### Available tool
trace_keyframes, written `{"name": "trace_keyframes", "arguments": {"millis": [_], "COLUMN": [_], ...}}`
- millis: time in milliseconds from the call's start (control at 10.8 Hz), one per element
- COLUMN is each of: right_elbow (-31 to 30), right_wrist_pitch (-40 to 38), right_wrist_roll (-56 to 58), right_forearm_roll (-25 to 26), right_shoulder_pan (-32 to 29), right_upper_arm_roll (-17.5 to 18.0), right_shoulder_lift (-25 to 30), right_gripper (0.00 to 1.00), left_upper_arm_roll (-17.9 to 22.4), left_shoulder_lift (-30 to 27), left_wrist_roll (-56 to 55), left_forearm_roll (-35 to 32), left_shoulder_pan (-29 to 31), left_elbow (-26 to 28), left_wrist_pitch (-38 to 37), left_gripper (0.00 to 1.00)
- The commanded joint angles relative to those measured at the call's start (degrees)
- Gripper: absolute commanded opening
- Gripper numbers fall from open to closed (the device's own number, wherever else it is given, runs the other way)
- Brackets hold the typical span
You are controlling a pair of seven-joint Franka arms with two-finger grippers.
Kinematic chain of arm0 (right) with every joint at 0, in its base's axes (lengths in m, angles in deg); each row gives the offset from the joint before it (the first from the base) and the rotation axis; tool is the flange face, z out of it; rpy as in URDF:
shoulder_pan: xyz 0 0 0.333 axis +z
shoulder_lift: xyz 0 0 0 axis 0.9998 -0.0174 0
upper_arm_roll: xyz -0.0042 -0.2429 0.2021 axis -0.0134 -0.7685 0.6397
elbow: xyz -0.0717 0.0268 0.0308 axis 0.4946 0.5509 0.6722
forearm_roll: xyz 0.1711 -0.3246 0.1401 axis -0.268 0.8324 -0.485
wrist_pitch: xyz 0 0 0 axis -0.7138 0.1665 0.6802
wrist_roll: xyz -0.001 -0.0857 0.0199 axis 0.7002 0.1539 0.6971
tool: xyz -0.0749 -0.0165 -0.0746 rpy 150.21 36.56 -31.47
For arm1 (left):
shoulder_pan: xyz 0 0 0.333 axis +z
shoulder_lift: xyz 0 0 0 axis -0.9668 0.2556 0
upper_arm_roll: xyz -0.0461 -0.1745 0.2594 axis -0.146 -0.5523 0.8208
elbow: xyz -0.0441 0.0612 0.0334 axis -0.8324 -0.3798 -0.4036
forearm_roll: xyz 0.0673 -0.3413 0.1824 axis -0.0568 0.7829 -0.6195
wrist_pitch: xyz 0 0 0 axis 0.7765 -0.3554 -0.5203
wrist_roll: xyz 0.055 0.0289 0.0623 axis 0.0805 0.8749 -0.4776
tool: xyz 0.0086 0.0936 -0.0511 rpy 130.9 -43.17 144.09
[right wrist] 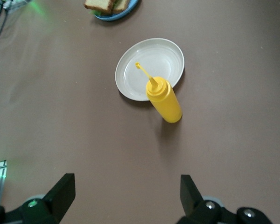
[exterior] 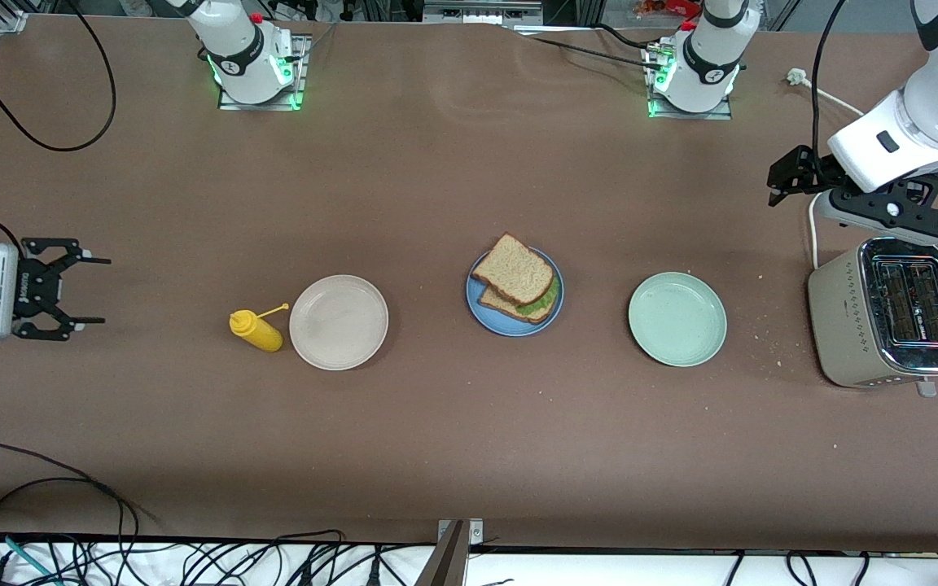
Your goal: Make sandwich in blue plate with both arms
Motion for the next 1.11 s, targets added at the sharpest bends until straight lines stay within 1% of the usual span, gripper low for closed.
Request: {"name": "trace_keyframes", "arguments": {"millis": [0,279,464,557,650,743,836,929,1022], "right_elbow": [-5.9,-7.4,-9.7,-10.8,-12.0,-13.4,-15.6,-19.1,-21.9], "right_wrist_pitch": [2.1,1.3,1.3,1.4,1.9,2.0,3.9,6.9,9.3], "right_wrist_roll": [-15.5,-41.9,-55.4,-62.6,-70.4,-77.3,-83.9,-88.5,-90.1], "right_forearm_roll": [8.5,16.4,18.9,21.1,24.7,27.3,29.7,31.9,32.4], "right_shoulder_pan": [2.8,6.5,9.0,9.6,9.9,10.1,10.7,11.7,12.4], "right_upper_arm_roll": [0.1,0.1,0.8,2.7,5.6,7.9,9.7,10.2,10.3], "right_shoulder_lift": [10.2,17.9,21.6,23.7,25.7,27.3,29.2,31.6,33.8], "right_gripper": [1.0,1.0,1.0,1.0,1.0,1.0,1.0,1.0,1.0], "left_upper_arm_roll": [-0.4,-0.3,-0.3,-0.3,-0.3,-0.2,-0.2,-0.2,-0.2], "left_shoulder_lift": [-0.6,-0.5,-0.4,-0.4,-0.4,-0.4,-0.4,-0.4,-0.4], "left_wrist_roll": [-1.1,-1.2,-1.2,-1.2,-1.2,-1.2,-1.2,-1.2,-1.2], "left_forearm_roll": [-1.2,-1.3,-1.3,-1.3,-1.2,-1.3,-1.2,-1.2,-1.2], "left_shoulder_pan": [0.0,0.0,0.0,0.0,0.0,0.1,0.3,0.3,0.3], "left_elbow": [-0.2,-0.4,-0.4,-0.4,-0.4,-0.4,-0.4,-0.4,-0.4], "left_wrist_pitch": [-2.1,-2.1,-2.1,-2.1,-2.1,-2.1,-2.1,-2.1,-2.1], "left_gripper": [1.0,1.0,1.0,1.0,1.0,1.0,1.0,1.0,1.0]}}
